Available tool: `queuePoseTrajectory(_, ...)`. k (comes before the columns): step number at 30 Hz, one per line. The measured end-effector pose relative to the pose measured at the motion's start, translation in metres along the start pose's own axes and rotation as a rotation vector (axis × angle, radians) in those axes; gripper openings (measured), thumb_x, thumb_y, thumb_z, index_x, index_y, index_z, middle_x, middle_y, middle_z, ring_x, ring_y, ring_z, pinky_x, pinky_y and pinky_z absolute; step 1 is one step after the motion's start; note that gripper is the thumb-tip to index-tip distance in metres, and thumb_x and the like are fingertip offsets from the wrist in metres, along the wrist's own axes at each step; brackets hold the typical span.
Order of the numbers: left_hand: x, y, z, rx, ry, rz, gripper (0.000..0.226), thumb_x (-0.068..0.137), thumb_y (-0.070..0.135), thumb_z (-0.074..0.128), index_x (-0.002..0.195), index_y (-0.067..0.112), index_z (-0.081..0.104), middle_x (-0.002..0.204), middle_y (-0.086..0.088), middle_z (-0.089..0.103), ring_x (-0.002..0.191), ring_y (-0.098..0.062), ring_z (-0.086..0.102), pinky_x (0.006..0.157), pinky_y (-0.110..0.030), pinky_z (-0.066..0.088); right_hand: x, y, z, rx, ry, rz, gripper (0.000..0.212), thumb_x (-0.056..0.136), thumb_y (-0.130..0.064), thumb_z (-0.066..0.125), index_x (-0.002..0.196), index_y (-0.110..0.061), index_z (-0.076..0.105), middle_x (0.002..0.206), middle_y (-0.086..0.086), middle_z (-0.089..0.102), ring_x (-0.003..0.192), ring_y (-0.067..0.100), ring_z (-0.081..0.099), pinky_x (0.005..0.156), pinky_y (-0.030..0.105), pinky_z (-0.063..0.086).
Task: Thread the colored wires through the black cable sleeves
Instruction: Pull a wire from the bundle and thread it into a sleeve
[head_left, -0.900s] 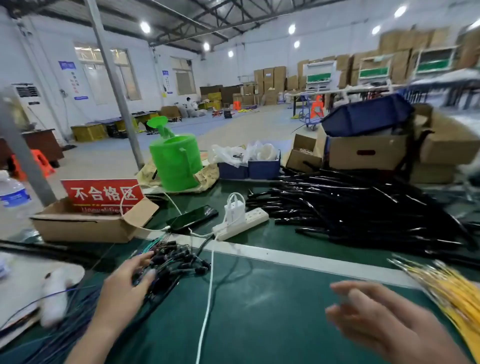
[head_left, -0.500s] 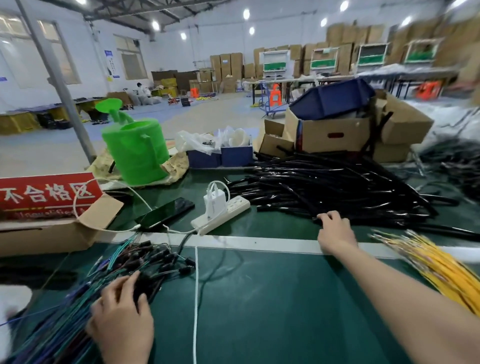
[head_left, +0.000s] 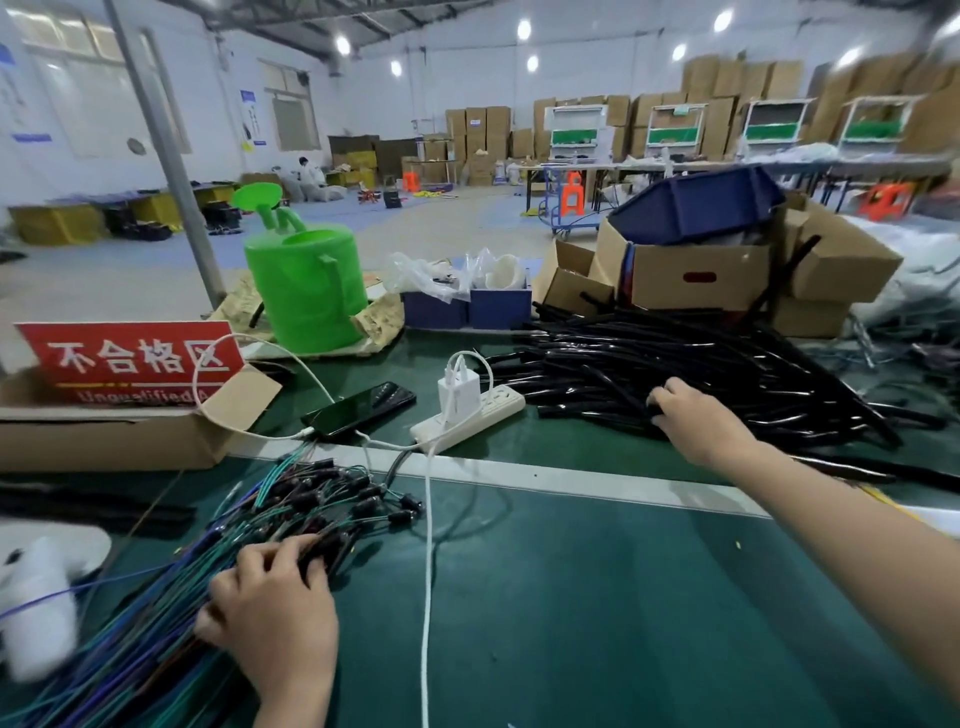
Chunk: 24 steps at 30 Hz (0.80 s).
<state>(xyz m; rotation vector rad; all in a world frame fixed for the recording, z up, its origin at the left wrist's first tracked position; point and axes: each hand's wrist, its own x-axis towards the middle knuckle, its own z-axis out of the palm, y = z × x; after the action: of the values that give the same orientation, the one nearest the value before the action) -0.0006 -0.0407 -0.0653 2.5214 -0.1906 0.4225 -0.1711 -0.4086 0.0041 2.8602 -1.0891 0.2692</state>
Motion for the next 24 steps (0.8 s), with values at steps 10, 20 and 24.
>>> queuePoseTrajectory(10,0.001,0.001,0.003,-0.029,0.003,0.040,0.021,0.081,0.009,0.070,0.100,0.018,0.073,0.106,-0.015,0.056,0.101,-0.037,0.044,0.091,-0.050,0.029,-0.042,-0.011,-0.163,0.574,0.976,-0.133,0.018,0.099,-0.014,0.044,0.107,0.002,0.046,0.068,0.000,0.055,0.056,-0.002,0.056,0.053,0.009,0.045)
queuePoseTrajectory(20,0.002,0.006,0.009,-0.112,0.130,0.198,0.013,0.079,0.002,0.069,0.091,0.004,0.073,0.095,-0.018,0.060,0.091,-0.040,0.050,0.080,-0.052,0.039,-0.110,-0.010,-0.055,1.455,0.161,0.424,0.005,0.094,-0.001,0.053,0.099,-0.005,0.052,0.084,0.019,0.060,0.038,0.015,0.061,0.035,0.018,0.044)
queuePoseTrajectory(24,-0.006,0.009,0.001,-0.191,0.138,0.340,0.017,0.084,0.002,0.066,0.100,0.005,0.072,0.091,-0.013,0.061,0.074,-0.034,0.056,0.065,-0.043,0.043,-0.127,-0.010,-0.003,1.256,-0.147,0.572,0.029,0.093,-0.012,0.058,0.120,-0.009,0.048,0.116,0.014,0.056,0.057,0.026,0.066,0.049,0.026,0.044)
